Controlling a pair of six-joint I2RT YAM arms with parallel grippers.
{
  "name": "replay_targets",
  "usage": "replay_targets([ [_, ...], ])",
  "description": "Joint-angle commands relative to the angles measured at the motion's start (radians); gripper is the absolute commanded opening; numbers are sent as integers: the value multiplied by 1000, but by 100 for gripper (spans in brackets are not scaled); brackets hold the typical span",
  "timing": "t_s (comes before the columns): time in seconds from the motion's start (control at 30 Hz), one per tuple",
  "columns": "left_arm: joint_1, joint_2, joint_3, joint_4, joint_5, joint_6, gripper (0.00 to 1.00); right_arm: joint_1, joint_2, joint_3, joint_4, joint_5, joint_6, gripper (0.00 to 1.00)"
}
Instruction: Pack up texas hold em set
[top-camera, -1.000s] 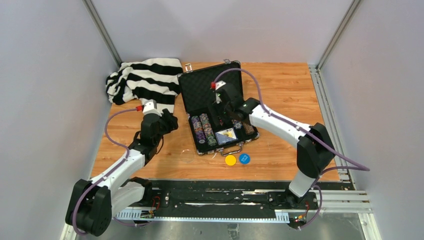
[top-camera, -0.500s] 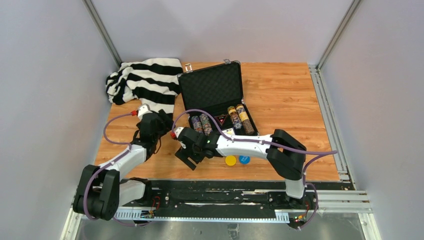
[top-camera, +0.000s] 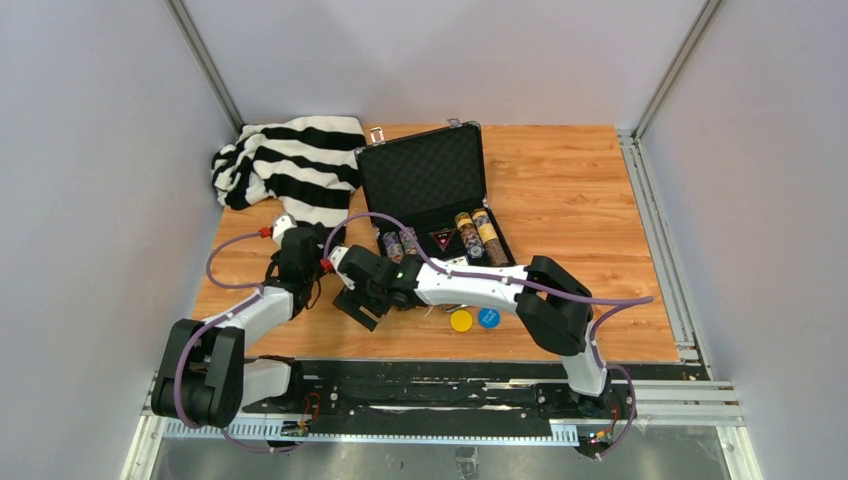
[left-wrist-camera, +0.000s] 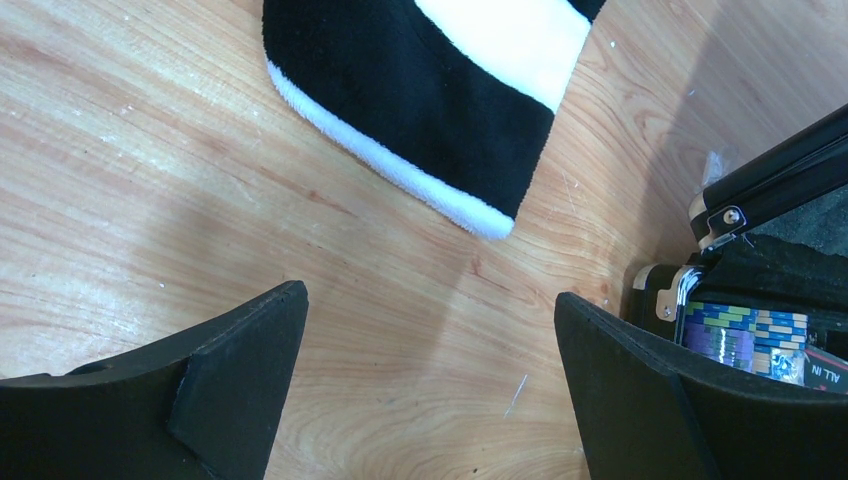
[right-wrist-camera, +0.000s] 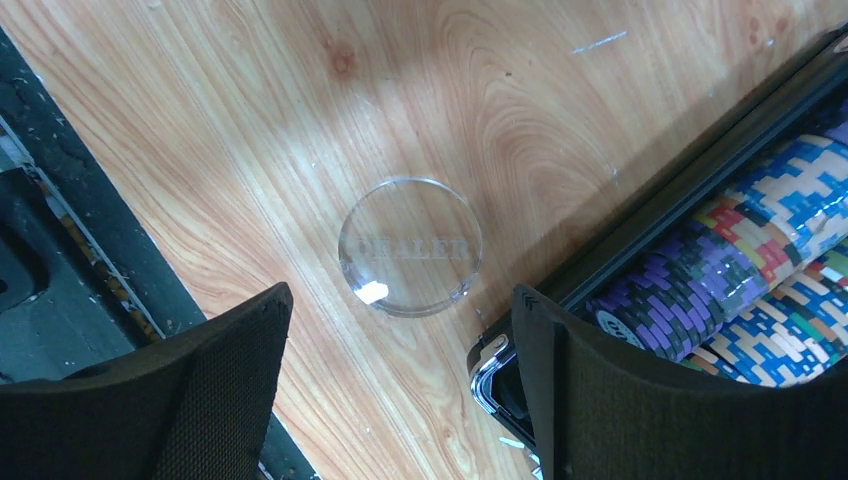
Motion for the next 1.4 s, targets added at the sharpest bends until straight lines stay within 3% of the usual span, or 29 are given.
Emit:
replay_targets([
  [0.0,13,14,-10,28,9,-9,98,11,-4,34,-5,-2,-37,80],
  [0.73,22,27,-18,45,43,2,98,-4,90,-107,87,-73,4,81],
  [1.0,25,19,-22,46,45,8,98,-23,125,-81,89,-96,1,81],
  [1.27,27,23,-24,55,52,5,98,-22,82,-115,79,-112,5,56],
  [1.37,27,25,-24,56,53,6,98,-21,74,-114,74,-96,-4,51],
])
